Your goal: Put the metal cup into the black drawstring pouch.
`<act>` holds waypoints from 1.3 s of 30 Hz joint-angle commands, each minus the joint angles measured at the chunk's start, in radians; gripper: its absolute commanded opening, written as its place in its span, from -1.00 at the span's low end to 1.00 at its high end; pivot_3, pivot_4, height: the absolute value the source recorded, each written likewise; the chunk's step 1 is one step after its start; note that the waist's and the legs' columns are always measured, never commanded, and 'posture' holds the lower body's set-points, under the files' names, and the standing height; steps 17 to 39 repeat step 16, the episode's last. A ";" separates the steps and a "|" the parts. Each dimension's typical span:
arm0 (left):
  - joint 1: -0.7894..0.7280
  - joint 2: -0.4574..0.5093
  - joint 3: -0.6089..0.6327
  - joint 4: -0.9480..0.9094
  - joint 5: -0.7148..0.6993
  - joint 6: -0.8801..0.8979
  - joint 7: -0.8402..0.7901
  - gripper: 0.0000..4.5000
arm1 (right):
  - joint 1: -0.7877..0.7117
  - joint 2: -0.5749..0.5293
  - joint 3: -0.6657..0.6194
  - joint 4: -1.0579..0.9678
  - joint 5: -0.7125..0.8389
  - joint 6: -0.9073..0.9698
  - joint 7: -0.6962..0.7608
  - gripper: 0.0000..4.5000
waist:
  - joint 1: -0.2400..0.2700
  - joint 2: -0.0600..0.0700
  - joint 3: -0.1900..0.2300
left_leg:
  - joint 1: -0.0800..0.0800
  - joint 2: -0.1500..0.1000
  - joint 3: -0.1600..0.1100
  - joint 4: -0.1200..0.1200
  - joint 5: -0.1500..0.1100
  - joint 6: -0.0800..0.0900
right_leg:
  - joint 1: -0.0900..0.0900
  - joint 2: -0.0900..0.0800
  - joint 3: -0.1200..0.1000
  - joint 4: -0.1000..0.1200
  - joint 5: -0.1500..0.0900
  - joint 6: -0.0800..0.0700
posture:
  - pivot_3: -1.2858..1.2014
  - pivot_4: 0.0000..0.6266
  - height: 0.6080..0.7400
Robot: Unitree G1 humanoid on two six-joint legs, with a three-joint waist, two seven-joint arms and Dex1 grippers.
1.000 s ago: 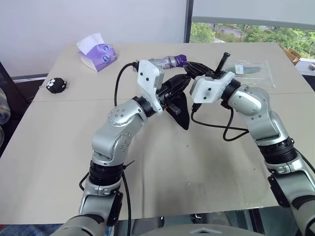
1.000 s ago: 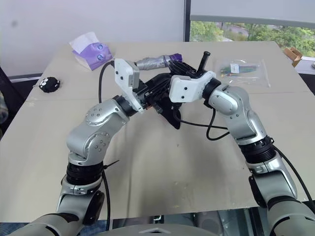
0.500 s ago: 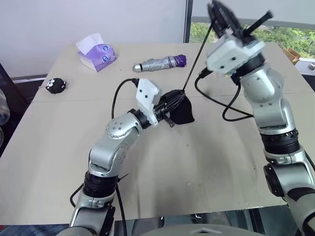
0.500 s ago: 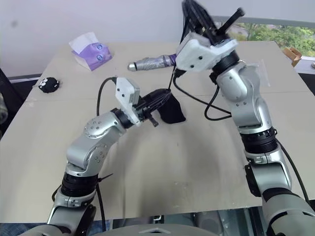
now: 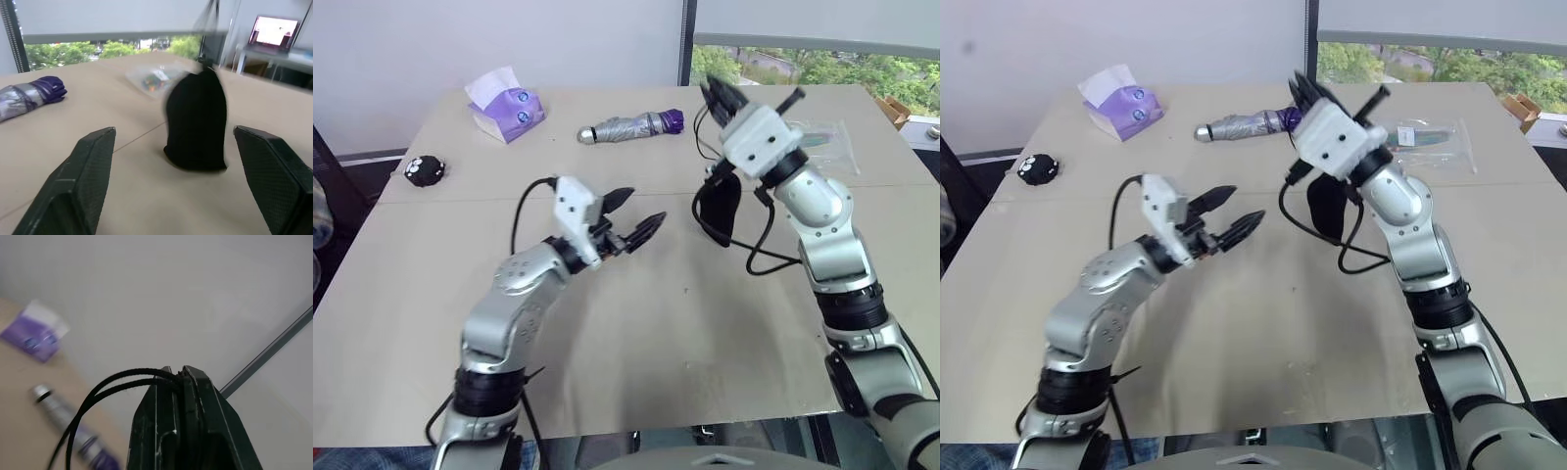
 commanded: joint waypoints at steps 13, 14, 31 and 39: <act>0.439 0.118 -0.011 0.054 0.258 -0.270 -0.068 0.71 | 0.621 -0.316 -0.386 0.097 0.554 0.084 0.593 -0.19 | 0.025 0.002 0.000 | 0.002 -0.001 0.002 0.000 -0.002 0.003 | 0.001 -0.003 0.000 -0.004 -0.002 -0.005 | 0.03 -0.52 1.00; 0.440 0.115 -0.016 0.054 0.266 -0.278 -0.065 0.71 | 0.642 -0.321 -0.389 0.111 0.562 0.073 0.619 -0.19 | 0.026 0.002 0.000 | 0.003 -0.001 0.002 0.000 -0.002 0.003 | 0.002 -0.003 0.000 -0.003 -0.002 -0.005 | 0.03 -0.52 1.00; 0.442 0.110 -0.020 0.047 0.262 -0.278 -0.069 0.71 | 0.665 -0.319 -0.390 0.128 0.576 0.056 0.651 -0.19 | 0.026 0.003 0.000 | 0.003 0.000 0.002 0.000 -0.002 0.003 | 0.001 -0.002 0.000 -0.003 -0.002 -0.005 | 0.03 -0.52 1.00; 0.442 0.110 -0.020 0.047 0.262 -0.278 -0.069 0.71 | 0.665 -0.319 -0.390 0.128 0.576 0.056 0.651 -0.19 | 0.026 0.003 0.000 | 0.003 0.000 0.002 0.000 -0.002 0.003 | 0.001 -0.002 0.000 -0.003 -0.002 -0.005 | 0.03 -0.52 1.00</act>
